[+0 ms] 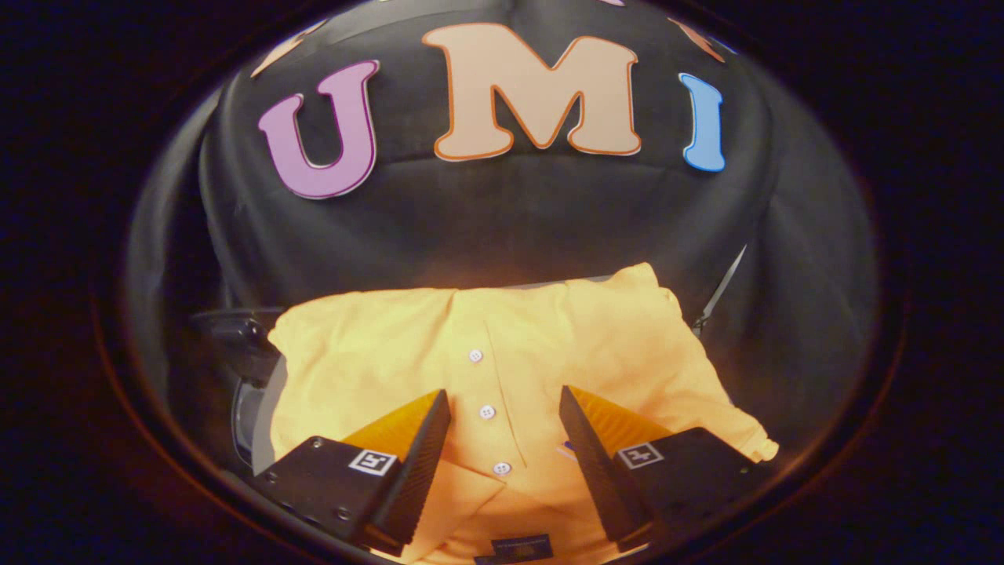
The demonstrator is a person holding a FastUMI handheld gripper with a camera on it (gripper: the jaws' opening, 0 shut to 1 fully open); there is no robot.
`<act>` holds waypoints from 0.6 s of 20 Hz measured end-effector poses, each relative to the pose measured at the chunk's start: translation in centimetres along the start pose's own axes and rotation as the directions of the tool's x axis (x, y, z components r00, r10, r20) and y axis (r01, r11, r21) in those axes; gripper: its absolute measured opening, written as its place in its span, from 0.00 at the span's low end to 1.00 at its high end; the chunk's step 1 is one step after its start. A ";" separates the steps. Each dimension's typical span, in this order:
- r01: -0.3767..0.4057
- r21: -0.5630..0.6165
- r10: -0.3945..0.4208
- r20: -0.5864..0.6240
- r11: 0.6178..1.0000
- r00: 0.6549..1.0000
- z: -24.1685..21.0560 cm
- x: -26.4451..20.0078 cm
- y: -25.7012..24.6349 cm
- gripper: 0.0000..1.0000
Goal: Put the clothes into the washing machine and then close the washing machine lid.
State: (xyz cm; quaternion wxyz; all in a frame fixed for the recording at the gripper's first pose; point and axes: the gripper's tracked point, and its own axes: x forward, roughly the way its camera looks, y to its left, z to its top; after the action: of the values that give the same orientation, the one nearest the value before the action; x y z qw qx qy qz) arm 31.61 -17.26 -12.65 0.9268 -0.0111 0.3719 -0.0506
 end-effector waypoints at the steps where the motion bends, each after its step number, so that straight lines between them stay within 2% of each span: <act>1: -0.003 -0.006 0.003 0.013 1.000 1.000 0.3 0.0 0.3 0.71; 6: 0.018 -0.005 -0.017 0.033 1.000 0.999 -0.2 -0.4 0.1 0.11; 8: 0.004 -0.062 0.001 0.080 0.998 0.997 -0.4 -1.1 0.0 0.06; 9: -0.014 -0.055 0.019 0.093 0.998 0.996 -0.5 -1.4 0.0 0.06; 12: -0.127 0.057 0.118 0.135 0.990 0.984 -0.6 -2.0 0.0 0.01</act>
State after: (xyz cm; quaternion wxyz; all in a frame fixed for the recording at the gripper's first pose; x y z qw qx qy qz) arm 29.76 -17.01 -11.64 0.9505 0.0385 0.3082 -0.0048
